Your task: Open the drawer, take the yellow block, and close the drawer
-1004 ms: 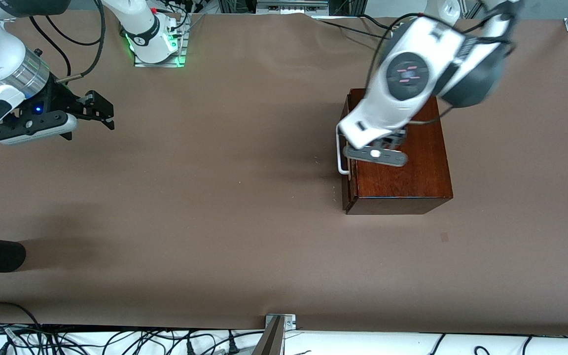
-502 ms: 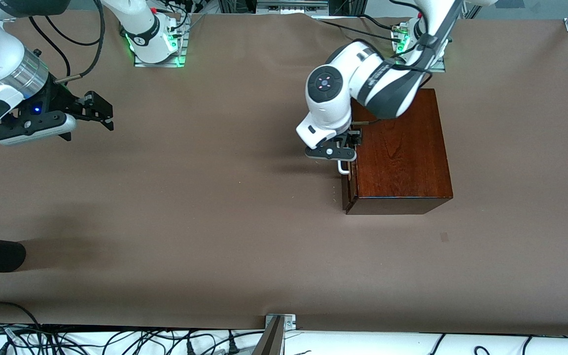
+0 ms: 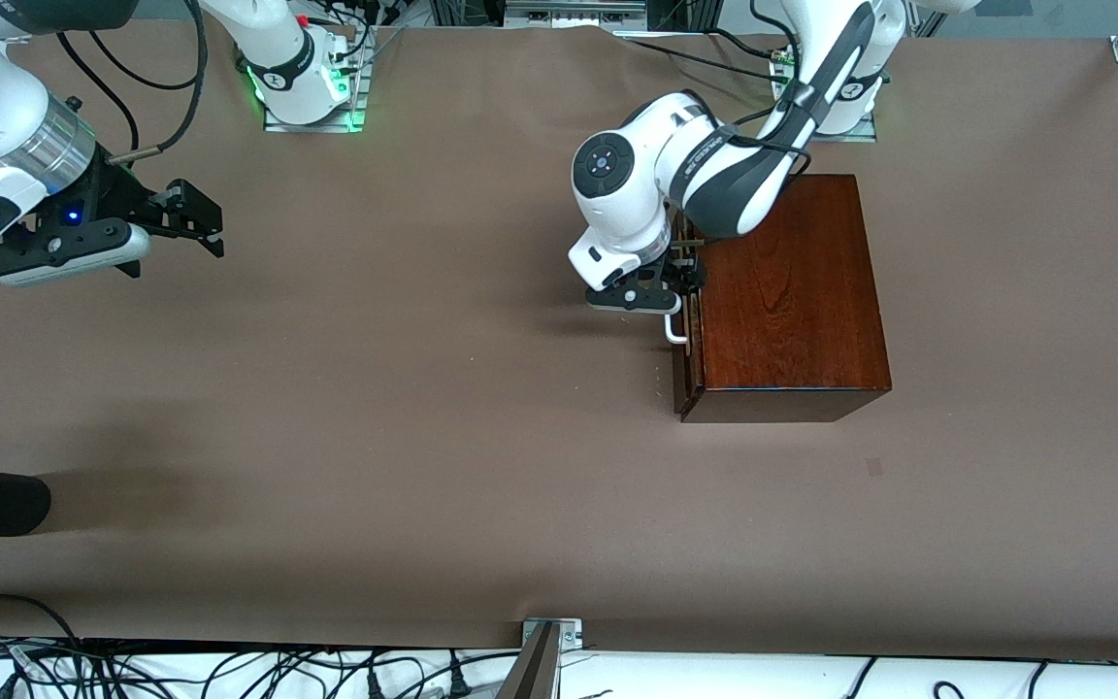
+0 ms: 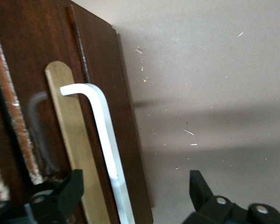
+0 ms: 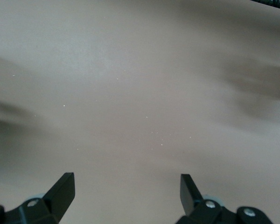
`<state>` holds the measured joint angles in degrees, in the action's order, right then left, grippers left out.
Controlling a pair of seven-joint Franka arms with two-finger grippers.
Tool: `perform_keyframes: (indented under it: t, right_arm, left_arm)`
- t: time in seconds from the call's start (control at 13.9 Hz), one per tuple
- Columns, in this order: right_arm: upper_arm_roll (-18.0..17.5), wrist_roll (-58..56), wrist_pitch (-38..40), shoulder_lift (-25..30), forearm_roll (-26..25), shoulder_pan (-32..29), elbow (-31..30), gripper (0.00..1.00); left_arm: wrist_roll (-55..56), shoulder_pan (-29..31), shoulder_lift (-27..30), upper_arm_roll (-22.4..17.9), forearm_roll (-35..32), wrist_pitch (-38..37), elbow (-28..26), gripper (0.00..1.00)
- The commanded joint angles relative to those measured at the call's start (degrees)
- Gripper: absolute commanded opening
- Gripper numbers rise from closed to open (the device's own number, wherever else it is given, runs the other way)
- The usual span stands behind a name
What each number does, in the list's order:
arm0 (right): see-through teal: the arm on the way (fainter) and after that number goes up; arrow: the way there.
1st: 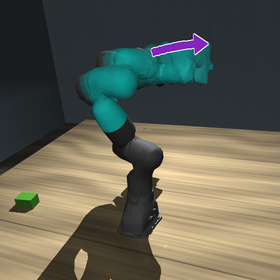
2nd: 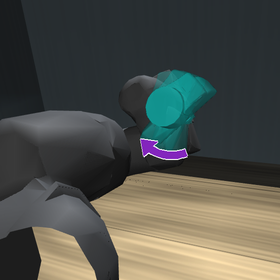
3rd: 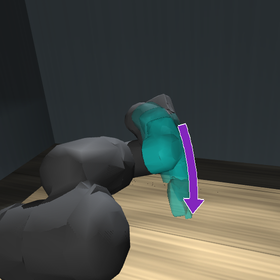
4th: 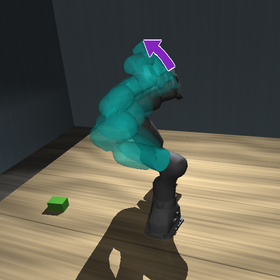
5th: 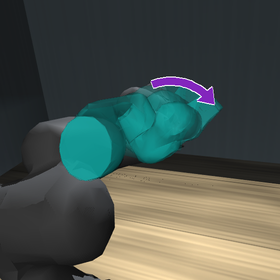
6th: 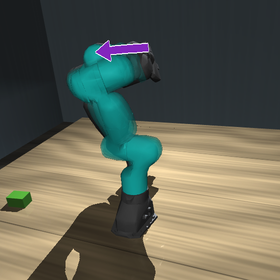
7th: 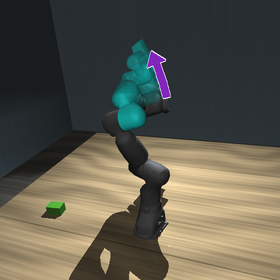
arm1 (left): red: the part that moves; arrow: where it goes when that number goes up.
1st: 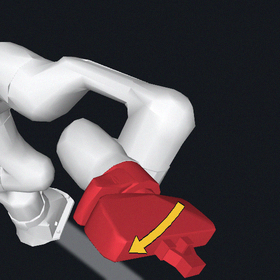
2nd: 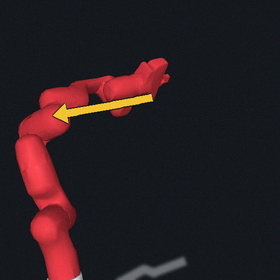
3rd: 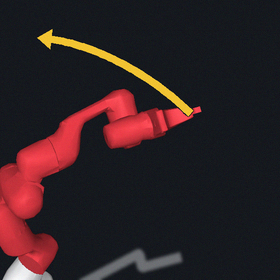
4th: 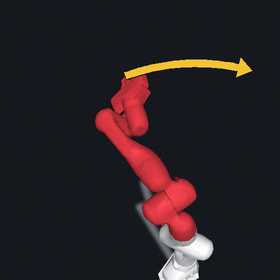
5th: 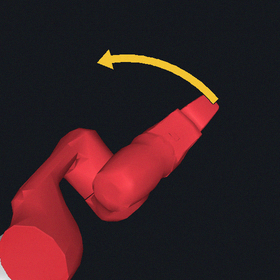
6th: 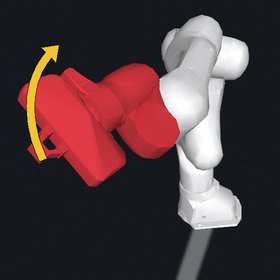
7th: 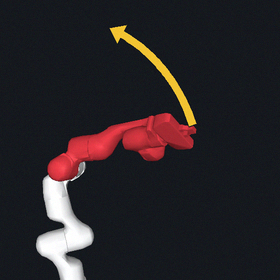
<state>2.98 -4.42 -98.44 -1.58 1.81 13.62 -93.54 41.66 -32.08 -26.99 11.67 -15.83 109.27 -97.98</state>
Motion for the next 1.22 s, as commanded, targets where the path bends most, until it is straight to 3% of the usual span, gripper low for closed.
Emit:
perform_keyframes:
  t: [0.0,0.86,1.15]
  right_arm:
    - [-0.26,0.73,0.27,0.0,0.21,-0.17,0.81,1.0]
    - [0.1,0.73,0.09,-0.17,0.04,-0.52,0.81,1.0]
    - [0.01,0.73,0.09,-0.17,0.04,-0.52,0.81,1.0]
  left_arm:
    - [1.49,-0.7,-1.57,-0.34,-1.92,2.0,-0.19,1.0]
    - [8.7,-3.6,-3.51,-0.16,-4.47,3.05,0.15,1.0]
    - [12.38,-5.27,-5.35,-0.16,-3.86,8.58,0.59,1.0]
